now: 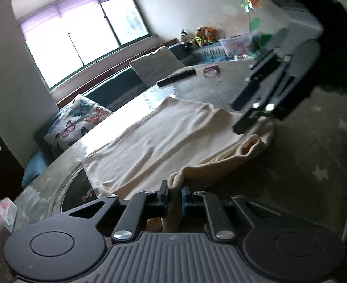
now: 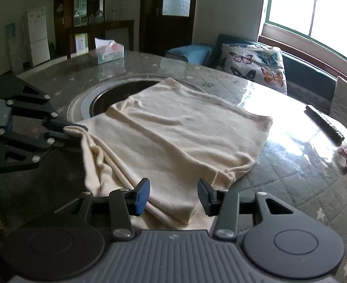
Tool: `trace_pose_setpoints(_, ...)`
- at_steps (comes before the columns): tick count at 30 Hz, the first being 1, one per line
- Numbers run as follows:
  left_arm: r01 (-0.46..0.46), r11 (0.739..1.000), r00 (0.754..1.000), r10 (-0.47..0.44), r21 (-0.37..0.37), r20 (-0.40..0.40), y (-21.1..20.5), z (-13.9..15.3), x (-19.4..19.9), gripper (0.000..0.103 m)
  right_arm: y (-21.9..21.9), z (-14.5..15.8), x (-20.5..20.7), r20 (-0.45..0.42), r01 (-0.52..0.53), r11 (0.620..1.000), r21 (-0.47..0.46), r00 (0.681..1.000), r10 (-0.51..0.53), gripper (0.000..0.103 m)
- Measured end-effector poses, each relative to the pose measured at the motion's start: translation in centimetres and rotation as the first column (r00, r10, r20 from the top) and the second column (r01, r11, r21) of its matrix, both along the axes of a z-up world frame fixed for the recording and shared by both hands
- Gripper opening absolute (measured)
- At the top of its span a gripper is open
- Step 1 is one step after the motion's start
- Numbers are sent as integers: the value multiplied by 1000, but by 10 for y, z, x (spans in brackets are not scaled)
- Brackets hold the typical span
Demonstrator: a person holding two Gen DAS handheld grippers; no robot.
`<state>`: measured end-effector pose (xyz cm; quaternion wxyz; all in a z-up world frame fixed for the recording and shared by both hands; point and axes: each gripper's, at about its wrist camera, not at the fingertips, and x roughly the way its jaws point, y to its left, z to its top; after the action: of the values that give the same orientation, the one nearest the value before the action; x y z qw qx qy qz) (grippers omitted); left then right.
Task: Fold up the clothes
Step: 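Grasp the hem with the left gripper while the right gripper grasps the hem beside it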
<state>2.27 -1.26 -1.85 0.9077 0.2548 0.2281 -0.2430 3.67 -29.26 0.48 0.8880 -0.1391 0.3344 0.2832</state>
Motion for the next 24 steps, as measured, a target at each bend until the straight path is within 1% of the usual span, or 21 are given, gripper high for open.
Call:
trace_pose_setpoints(2,-14,1000,1000,14,-20,-14,3,2,7,11,-5,6,-3,11,-2,1000,10,1000,2,51)
trace_pose_setpoints(4,-24,999,999,23,-36,-24,5,4,13,11,-9,10,-7,21,-12,1000,16,1000,11,51)
trace_pose_setpoints(7,-27,998,999,25,-54,-39,8,5,19,11,-10,14,-15,31,-60,998,28,998,59,58)
trace_pose_setpoints(9,-26,998,999,24,-58,-42,9,5,20,11,-7,13,-18,35,-93,995,24,995,93,60)
trace_pose_setpoints(14,-25,998,998,22,-64,-52,12,5,23,11,15,-8,-18,45,-164,985,-61,985,167,60)
trace_pose_setpoints(15,-24,998,998,21,-66,-52,12,5,23,11,18,-11,-18,53,-168,982,-81,984,173,59)
trace_pose_setpoints(16,-23,997,998,20,-67,-52,13,5,22,12,21,-15,-18,62,-172,980,-100,982,178,55)
trace_pose_setpoints(17,-23,997,999,20,-68,-50,13,4,22,14,24,-18,-16,60,-169,978,-118,982,177,48)
trace_pose_setpoints(18,-24,997,998,21,-69,-51,13,4,22,14,27,-22,-14,57,-166,977,-136,983,175,43)
trace_pose_setpoints(19,-24,997,999,21,-70,-49,14,4,21,15,28,-23,-12,50,-162,977,-136,984,170,35)
trace_pose_setpoints(20,-24,997,999,21,-70,-47,14,3,20,16,26,-23,-8,37,-154,980,-123,986,160,29)
trace_pose_setpoints(21,-23,997,999,20,-70,-41,15,3,17,17,24,-22,-5,29,-143,984,-106,989,147,26)
trace_pose_setpoints(23,-21,998,999,18,-68,-34,15,1,13,22,19,-18,1,6,-119,991,-65,993,120,18)
trace_pose_setpoints(24,-23,998,999,22,-63,-28,15,0,11,25,17,-16,5,-6,-106,993,-44,994,105,17)
